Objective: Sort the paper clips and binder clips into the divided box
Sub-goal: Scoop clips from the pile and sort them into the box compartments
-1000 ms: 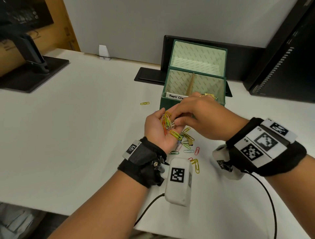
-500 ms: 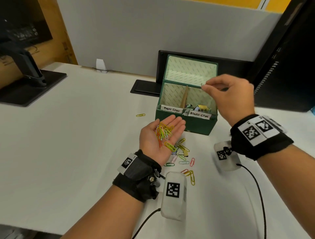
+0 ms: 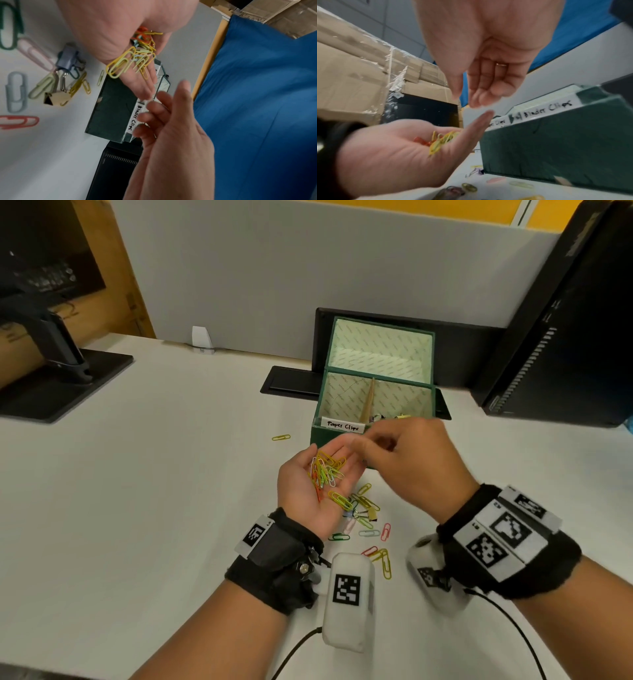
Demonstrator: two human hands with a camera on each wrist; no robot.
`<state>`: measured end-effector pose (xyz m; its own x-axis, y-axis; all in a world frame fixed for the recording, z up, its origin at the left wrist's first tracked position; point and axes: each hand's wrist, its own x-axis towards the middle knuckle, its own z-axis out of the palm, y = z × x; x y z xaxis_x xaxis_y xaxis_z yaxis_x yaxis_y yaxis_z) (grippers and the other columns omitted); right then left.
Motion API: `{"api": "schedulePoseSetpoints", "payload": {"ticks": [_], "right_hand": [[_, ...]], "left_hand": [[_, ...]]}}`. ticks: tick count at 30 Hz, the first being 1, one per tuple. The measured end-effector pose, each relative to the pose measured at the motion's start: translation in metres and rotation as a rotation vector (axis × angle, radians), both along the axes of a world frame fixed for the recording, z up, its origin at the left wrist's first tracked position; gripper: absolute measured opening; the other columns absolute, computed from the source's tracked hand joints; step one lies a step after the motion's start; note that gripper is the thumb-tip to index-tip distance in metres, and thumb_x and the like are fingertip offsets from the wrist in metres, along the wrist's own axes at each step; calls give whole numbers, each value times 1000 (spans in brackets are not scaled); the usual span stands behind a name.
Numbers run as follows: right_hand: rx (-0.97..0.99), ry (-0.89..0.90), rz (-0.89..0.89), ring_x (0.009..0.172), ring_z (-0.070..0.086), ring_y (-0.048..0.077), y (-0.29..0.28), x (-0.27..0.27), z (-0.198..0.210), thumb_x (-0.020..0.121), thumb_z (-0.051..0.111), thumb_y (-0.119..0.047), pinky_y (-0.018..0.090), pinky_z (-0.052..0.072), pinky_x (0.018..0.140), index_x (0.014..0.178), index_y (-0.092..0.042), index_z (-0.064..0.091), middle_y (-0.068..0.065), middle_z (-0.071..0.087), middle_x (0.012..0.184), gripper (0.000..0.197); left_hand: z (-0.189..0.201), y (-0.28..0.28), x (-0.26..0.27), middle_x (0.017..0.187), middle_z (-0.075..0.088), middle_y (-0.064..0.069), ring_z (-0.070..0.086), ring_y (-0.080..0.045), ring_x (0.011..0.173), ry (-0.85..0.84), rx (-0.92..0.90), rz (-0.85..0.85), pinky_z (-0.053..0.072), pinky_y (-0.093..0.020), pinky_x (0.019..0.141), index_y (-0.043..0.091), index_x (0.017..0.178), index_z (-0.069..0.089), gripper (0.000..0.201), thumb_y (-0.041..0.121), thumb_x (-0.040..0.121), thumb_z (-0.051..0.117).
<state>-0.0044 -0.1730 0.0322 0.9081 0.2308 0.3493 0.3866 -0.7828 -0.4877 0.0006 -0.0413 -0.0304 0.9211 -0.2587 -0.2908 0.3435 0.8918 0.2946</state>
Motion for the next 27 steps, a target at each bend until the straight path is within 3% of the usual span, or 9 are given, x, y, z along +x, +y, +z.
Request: {"api": "schedulePoseSetpoints", "payload": {"ticks": [4,9,11,13,17,19,21,25,27], "right_hand": [[-212,101,29,69,59,6,16,-6,-8,77,63,-61,28,49,68,90,-28,75,-8,67,72,37],[-237,168,23,77,62,12,32,-7,-11,79,72,-47,32,51,76,99,-30,73,-8,65,77,26],[-167,197,0,80,63,11,35,-5,-13,77,76,-37,33,53,80,92,-28,72,-10,67,79,18],[-129,197,-5,75,62,8,36,-3,-15,77,76,-28,29,53,77,78,-27,72,-12,64,73,4],[82,275,-12,55,61,-1,31,-2,-13,79,77,-15,11,49,61,74,-22,73,-13,64,60,10],[296,378,-3,54,65,9,27,0,-9,79,77,-6,22,58,61,75,-18,74,1,71,64,13],[459,460,-1,60,67,22,24,2,-5,79,76,-2,34,61,67,80,-12,76,13,73,72,10],[695,489,-33,64,66,20,19,10,8,79,74,0,28,59,68,91,0,73,16,73,78,12],[785,414,-62,62,67,15,18,17,16,80,73,-1,24,60,66,93,-1,71,14,71,77,12]], "left_hand": [[2,0,-1,102,70,-23,70,-33,87,21,66,24,55,-41,78,-5,118,59,44,26,100,32],[-3,-2,-1,95,70,-14,65,-28,103,87,106,31,44,-41,102,0,105,67,39,27,97,40],[-3,-3,-2,82,69,-13,68,-26,89,74,79,24,42,-40,104,2,83,72,42,26,97,41],[-3,-2,-2,75,70,-14,71,-26,71,52,81,19,47,-40,94,2,70,75,52,26,99,38],[-3,0,0,118,62,-23,69,-30,83,-6,24,-6,54,-36,78,-4,127,55,51,30,100,28],[0,-1,-1,135,48,-26,68,-27,69,-68,29,-9,53,-26,58,-7,139,39,57,31,100,21],[1,0,0,139,43,-29,65,-24,61,-120,27,-15,49,-23,51,-9,140,36,59,31,101,18],[-4,1,3,105,64,-23,64,-25,69,-68,-22,-1,53,-34,71,-9,123,56,54,28,100,25],[-3,2,2,103,68,-24,69,-31,86,-30,15,2,54,-44,88,-8,114,60,48,26,100,29]]}}
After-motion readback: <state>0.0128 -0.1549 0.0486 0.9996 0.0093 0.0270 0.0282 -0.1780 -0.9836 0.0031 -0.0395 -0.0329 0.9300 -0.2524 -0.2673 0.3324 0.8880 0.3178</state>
